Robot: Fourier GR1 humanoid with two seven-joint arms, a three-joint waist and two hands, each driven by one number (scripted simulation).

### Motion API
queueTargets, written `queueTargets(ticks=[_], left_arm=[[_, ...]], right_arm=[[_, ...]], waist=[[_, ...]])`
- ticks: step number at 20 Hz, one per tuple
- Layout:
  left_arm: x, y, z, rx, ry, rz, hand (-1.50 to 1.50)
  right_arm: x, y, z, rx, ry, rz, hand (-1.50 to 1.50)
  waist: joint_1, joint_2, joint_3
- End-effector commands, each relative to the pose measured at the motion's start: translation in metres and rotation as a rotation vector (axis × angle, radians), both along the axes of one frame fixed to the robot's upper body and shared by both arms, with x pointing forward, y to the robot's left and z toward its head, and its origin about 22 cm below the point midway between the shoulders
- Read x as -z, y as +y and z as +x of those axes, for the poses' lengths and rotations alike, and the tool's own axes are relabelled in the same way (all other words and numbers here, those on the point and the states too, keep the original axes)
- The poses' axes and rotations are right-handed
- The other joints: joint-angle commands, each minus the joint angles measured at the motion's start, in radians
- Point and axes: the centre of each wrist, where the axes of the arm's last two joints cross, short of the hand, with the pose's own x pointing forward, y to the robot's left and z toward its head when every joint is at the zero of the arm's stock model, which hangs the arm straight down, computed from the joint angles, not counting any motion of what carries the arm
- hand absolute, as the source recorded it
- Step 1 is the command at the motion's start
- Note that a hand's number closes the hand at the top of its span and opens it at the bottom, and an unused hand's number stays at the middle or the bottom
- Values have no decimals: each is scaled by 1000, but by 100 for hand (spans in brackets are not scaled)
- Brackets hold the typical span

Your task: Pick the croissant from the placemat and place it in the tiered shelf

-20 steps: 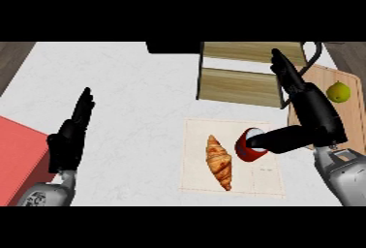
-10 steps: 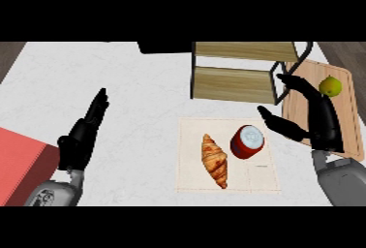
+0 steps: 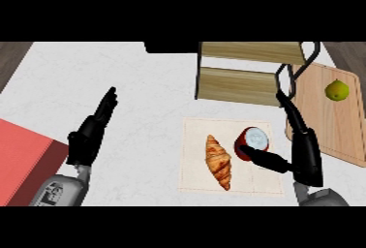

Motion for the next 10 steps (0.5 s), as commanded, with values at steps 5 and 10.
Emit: queueTargets(ticks=[5,10], left_arm=[[4,-13,5,1,-3,-15,0],[14,-1,-7,14,13,2,0]], right_arm=[[-31,36,-21,-91,192,-262,-150],[-70,68,-28,-62,324,-409,-150]], waist=[[2,-4,-2],[10,-7,-4]])
